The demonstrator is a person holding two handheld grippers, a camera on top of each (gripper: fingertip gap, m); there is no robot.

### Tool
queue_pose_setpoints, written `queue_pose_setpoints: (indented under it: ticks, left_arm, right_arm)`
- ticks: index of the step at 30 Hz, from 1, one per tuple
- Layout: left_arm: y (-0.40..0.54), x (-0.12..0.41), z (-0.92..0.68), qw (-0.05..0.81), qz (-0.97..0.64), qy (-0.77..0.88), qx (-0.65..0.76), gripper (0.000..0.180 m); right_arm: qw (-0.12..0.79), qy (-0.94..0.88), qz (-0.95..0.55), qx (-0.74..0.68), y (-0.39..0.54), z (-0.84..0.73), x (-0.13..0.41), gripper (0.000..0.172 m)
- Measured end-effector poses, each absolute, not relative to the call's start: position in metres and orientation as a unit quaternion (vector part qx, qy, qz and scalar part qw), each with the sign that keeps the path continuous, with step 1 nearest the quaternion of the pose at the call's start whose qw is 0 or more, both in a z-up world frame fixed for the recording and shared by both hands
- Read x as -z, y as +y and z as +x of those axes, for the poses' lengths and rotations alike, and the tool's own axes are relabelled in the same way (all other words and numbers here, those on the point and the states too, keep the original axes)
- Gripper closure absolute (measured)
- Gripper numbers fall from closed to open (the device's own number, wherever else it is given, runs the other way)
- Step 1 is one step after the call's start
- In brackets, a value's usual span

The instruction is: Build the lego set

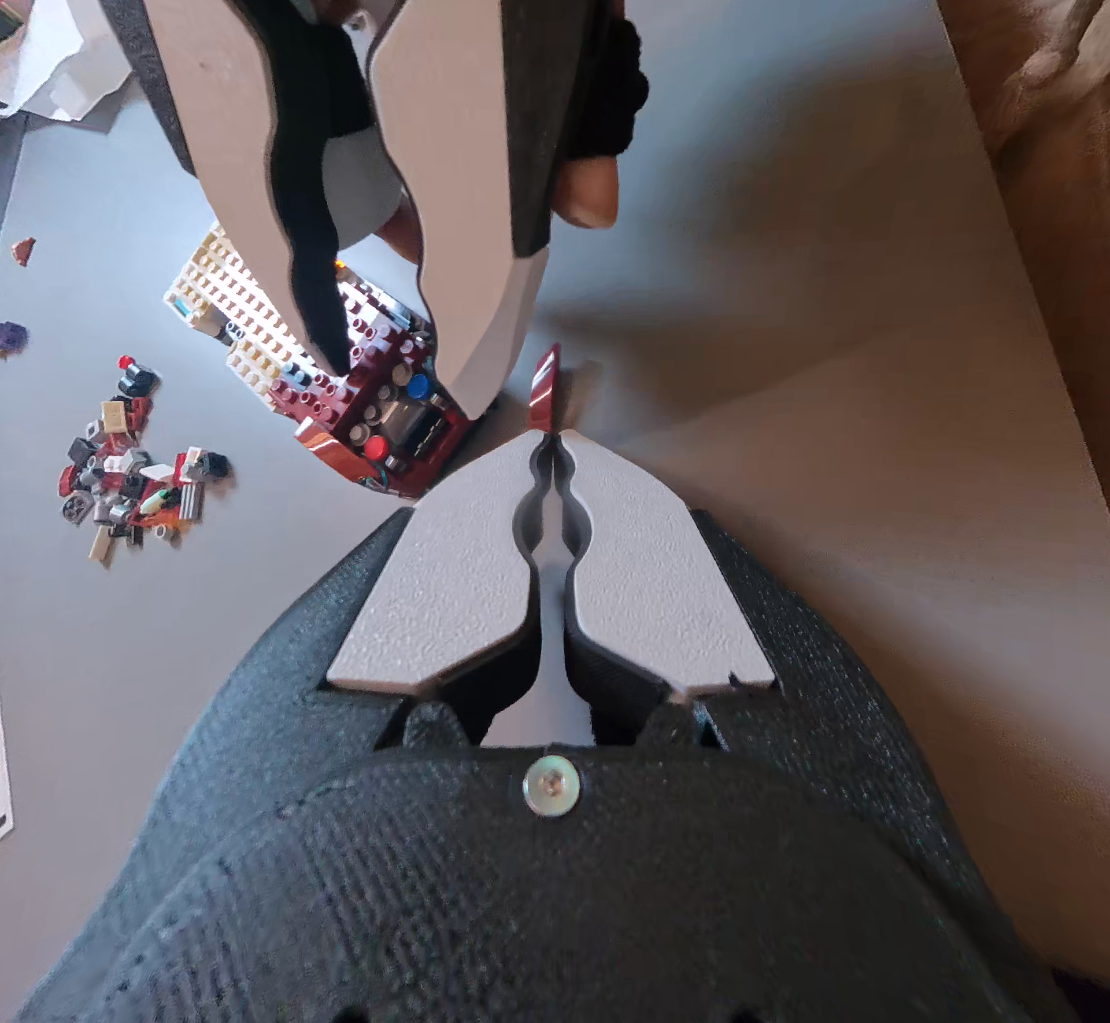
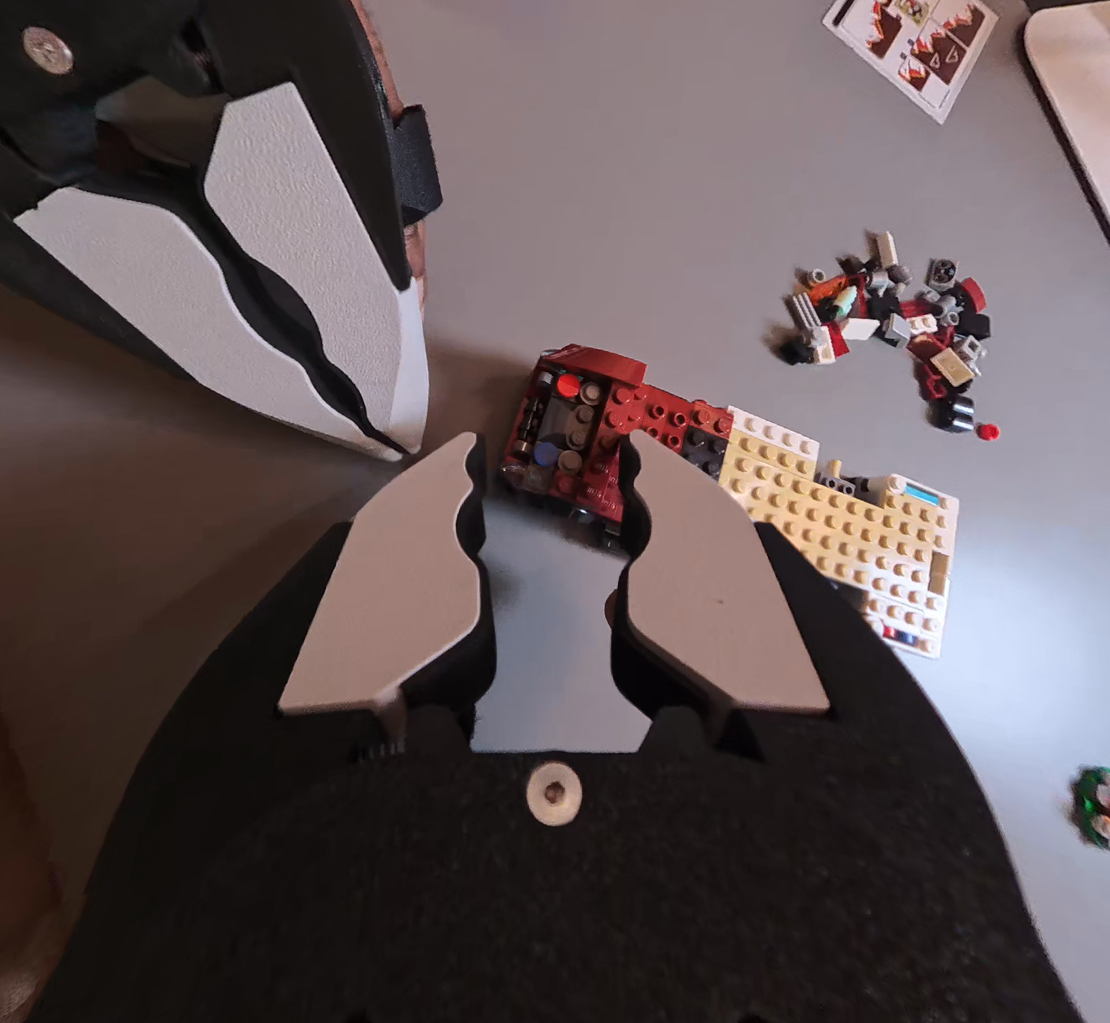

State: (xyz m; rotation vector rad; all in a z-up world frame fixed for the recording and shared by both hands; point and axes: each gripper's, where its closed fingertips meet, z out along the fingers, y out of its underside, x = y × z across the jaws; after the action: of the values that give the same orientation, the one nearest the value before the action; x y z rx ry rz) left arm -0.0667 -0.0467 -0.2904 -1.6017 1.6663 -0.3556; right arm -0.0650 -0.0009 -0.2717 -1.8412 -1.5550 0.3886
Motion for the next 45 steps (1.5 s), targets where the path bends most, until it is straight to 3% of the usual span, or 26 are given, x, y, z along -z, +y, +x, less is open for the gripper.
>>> queue_pose_setpoints:
  ticks: [4,9,13,23,27,31,35,42,45]
  left_arm:
    - [-0.041,0.292,-0.075,0.387,-0.643,0.646,0.138,0.18]
    - [-0.04,0.288,-0.075,0.377,-0.654,0.632,0.174,0.157]
    - [-0.045,0.294,-0.076,0.354,-0.661,0.634,0.188,0.151]
    - [-0.044,0.291,-0.066,0.355,-0.654,0.642,0.185,0.153]
    - [-0.05,0.293,-0.057,0.347,-0.653,0.654,0.163,0.153]
    - [-0.046,0.294,-0.062,0.358,-0.653,0.649,0.158,0.153]
    - [-0.037,0.289,-0.073,0.364,-0.661,0.638,0.15,0.153]
    - [-0.028,0.273,-0.095,0.385,-0.677,0.606,0.164,0.159]
    - [-0.031,0.276,-0.098,0.38,-0.675,0.611,0.161,0.16]
  right_arm:
    - [0.351,-0.64,-0.659,-0.183,-0.004,-0.059,0.256,0.128]
    - [0.336,-0.727,-0.584,-0.131,0.014,-0.026,0.252,0.123]
    - [0.285,-0.776,-0.552,-0.11,0.027,-0.013,0.261,0.116]
    - [0.194,-0.858,-0.47,-0.069,0.044,-0.041,0.274,0.102]
    - [0.17,-0.859,-0.476,-0.077,0.046,-0.052,0.279,0.105]
    - [0.206,-0.839,-0.496,-0.086,0.046,-0.054,0.266,0.107]
    - [0.224,-0.777,-0.559,-0.183,0.002,-0.044,0.254,0.122]
    - [0.192,-0.69,-0.663,-0.219,-0.041,-0.04,0.292,0.128]
    - [0.174,-0.699,-0.661,-0.207,-0.044,-0.044,0.299,0.14]
